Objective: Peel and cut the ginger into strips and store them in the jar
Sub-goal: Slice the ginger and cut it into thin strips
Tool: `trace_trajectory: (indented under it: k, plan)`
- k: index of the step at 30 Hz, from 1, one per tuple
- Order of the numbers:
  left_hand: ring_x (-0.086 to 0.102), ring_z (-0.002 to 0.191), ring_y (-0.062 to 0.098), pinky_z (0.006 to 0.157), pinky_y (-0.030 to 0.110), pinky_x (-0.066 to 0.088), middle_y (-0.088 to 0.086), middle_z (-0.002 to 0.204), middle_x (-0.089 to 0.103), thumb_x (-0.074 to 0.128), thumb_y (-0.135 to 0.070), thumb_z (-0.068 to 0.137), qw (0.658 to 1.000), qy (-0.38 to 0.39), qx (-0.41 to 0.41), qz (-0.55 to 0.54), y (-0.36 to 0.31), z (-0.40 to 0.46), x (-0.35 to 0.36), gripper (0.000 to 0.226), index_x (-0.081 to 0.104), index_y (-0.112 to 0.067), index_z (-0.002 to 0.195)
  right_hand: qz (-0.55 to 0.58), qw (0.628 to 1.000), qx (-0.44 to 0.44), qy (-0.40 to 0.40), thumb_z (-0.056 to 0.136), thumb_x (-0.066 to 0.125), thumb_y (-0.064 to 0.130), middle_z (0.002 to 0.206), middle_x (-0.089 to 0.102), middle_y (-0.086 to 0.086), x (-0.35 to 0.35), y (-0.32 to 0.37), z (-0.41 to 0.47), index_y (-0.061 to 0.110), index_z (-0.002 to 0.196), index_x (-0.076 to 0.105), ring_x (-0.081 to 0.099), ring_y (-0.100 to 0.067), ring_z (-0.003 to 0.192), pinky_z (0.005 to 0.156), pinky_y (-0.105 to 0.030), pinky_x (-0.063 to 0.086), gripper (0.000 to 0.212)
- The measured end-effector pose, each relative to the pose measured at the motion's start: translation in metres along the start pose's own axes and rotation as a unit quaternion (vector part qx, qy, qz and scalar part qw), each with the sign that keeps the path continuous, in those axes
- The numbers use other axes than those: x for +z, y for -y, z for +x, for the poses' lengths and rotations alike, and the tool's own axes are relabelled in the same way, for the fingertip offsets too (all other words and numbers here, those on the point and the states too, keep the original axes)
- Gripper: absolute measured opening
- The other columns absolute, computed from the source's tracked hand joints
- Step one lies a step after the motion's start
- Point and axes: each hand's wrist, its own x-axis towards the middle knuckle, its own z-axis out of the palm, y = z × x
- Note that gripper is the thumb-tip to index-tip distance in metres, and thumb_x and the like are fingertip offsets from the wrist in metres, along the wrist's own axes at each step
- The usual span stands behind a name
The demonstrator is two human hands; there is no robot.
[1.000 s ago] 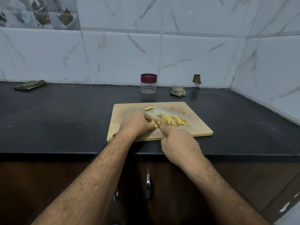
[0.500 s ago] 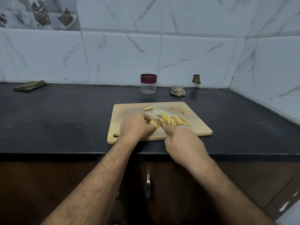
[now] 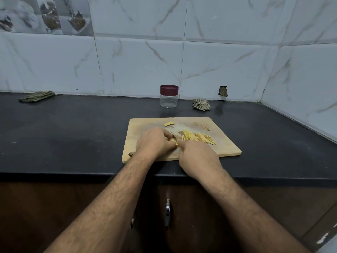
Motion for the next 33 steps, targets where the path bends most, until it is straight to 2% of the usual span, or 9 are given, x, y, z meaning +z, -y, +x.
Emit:
trace_trajectory:
  k: [4,7,10,13,17,19,24,29,33]
  plan:
    - [0.059,0.109,0.013,0.089,0.031,0.05,-0.012,0.115,0.068,0.069,-0.042,0.081,1.0,0.008,-0.008,-0.017,0.0,0.002,-0.001,0.028,0.071,-0.039,0.109,-0.022,1.0,-0.002,0.001,0.097,0.044,0.012,0.127,0.06,-0.004,-0.002,0.004,-0.001,0.033,0.141,0.046,0.056,-0.025,0.115,0.085,-0.035,0.047,0.049]
    - [0.059,0.108,0.013,0.088,0.031,0.05,-0.013,0.113,0.067,0.071,-0.043,0.078,1.0,0.009,-0.017,-0.019,0.002,0.005,0.0,0.026,0.072,-0.04,0.104,-0.036,0.999,-0.009,0.005,0.096,0.043,0.011,0.119,0.061,-0.004,-0.001,0.0,-0.013,0.034,0.138,0.047,0.056,-0.024,0.103,0.075,-0.033,0.044,0.049]
    - [0.06,0.103,0.012,0.084,0.031,0.05,-0.015,0.107,0.068,0.072,-0.045,0.076,1.0,0.015,-0.018,-0.016,0.002,0.007,0.001,0.023,0.072,-0.041,0.099,-0.048,0.999,-0.011,0.012,0.096,0.041,0.013,0.114,0.061,-0.002,-0.001,-0.01,-0.029,0.037,0.143,0.04,0.057,-0.023,0.102,0.071,-0.033,0.044,0.053]
    - [0.06,0.102,0.011,0.083,0.031,0.051,-0.016,0.106,0.068,0.072,-0.045,0.077,1.0,0.012,-0.012,-0.014,0.002,0.007,0.001,0.025,0.072,-0.04,0.101,-0.047,0.999,-0.004,0.025,0.097,0.042,0.012,0.115,0.06,-0.001,-0.004,-0.013,-0.037,0.036,0.145,0.037,0.056,-0.021,0.103,0.071,-0.033,0.046,0.054]
    - [0.06,0.102,0.012,0.08,0.029,0.05,-0.012,0.11,0.068,0.07,-0.043,0.08,1.0,-0.003,-0.005,-0.009,0.002,0.002,0.002,0.033,0.07,-0.037,0.113,-0.03,1.0,0.004,0.0,0.097,0.039,0.015,0.113,0.063,-0.001,-0.003,-0.015,-0.032,0.037,0.149,0.034,0.057,-0.02,0.1,0.073,-0.033,0.048,0.057]
    - [0.06,0.104,0.014,0.078,0.029,0.047,-0.01,0.112,0.068,0.069,-0.041,0.08,1.0,-0.018,-0.004,-0.007,0.001,0.0,0.003,0.036,0.068,-0.034,0.116,-0.014,1.0,0.011,-0.006,0.097,0.037,0.016,0.119,0.063,-0.002,-0.002,-0.016,-0.028,0.038,0.15,0.034,0.058,-0.021,0.103,0.075,-0.033,0.049,0.057]
    - [0.062,0.098,0.014,0.078,0.029,0.05,-0.009,0.105,0.071,0.069,-0.042,0.08,1.0,-0.024,-0.001,-0.012,0.001,-0.003,0.004,0.03,0.072,-0.033,0.108,0.014,1.0,0.005,-0.021,0.098,0.037,0.017,0.136,0.057,-0.001,-0.002,-0.014,-0.022,0.038,0.15,0.036,0.054,-0.02,0.119,0.087,-0.034,0.051,0.056]
    - [0.061,0.105,0.016,0.087,0.032,0.052,-0.008,0.11,0.07,0.069,-0.039,0.081,1.0,-0.015,-0.001,-0.015,0.0,-0.004,0.002,0.03,0.072,-0.035,0.11,0.022,1.0,-0.006,-0.012,0.097,0.041,0.015,0.137,0.057,0.0,0.001,-0.007,-0.009,0.038,0.148,0.039,0.053,-0.022,0.122,0.092,-0.034,0.049,0.056]
    - [0.062,0.104,0.016,0.087,0.031,0.052,-0.007,0.108,0.071,0.068,-0.038,0.081,1.0,-0.01,0.003,-0.011,0.0,-0.004,0.0,0.027,0.073,-0.035,0.108,0.013,1.0,-0.007,-0.012,0.096,0.043,0.012,0.138,0.057,0.0,0.003,-0.005,-0.003,0.037,0.148,0.039,0.052,-0.021,0.124,0.093,-0.033,0.048,0.058]
